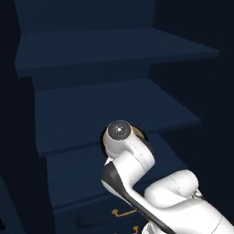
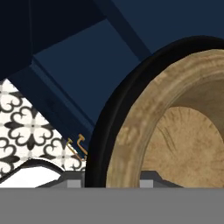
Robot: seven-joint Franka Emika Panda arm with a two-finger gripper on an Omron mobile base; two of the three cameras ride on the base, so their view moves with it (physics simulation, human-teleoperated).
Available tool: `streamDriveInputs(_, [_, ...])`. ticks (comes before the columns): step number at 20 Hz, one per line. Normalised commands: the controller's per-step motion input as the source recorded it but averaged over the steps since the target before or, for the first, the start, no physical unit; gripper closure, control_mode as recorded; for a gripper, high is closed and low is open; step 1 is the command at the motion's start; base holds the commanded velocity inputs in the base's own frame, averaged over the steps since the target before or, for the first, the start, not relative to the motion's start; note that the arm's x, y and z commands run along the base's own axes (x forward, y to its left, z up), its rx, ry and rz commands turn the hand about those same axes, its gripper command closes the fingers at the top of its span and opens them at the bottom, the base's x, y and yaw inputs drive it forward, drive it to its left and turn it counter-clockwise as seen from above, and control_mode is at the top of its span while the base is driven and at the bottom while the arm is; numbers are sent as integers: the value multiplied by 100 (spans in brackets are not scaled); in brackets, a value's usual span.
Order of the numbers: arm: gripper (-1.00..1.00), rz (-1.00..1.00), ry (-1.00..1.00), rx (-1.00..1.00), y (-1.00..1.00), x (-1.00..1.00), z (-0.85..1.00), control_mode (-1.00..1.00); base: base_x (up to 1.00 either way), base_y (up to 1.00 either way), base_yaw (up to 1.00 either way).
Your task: Pick up the bowls on the counter and stack them on top of one another in the open cabinet. Place the smaller bowl on top of the larger bowl.
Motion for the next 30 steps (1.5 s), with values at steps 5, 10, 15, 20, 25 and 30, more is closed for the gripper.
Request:
streamDriveInputs(5, [100,0,0,0,0,0,0,100,3,-6,-14])
streamDriveInputs(10, [100,-12,-1,6,0,61,27,-100,4,0,-4])
streamDriveInputs(15, [100,-8,-3,5,-3,100,43,-100,0,0,0])
streamDriveInputs(20, [100,-3,-3,3,-11,100,16,-100,0,0,0])
streamDriveInputs(25, [100,0,0,3,-2,100,-3,-100,0,0,0])
streamDriveInputs(30, [100,1,0,-1,0,100,-46,-100,0,0,0])
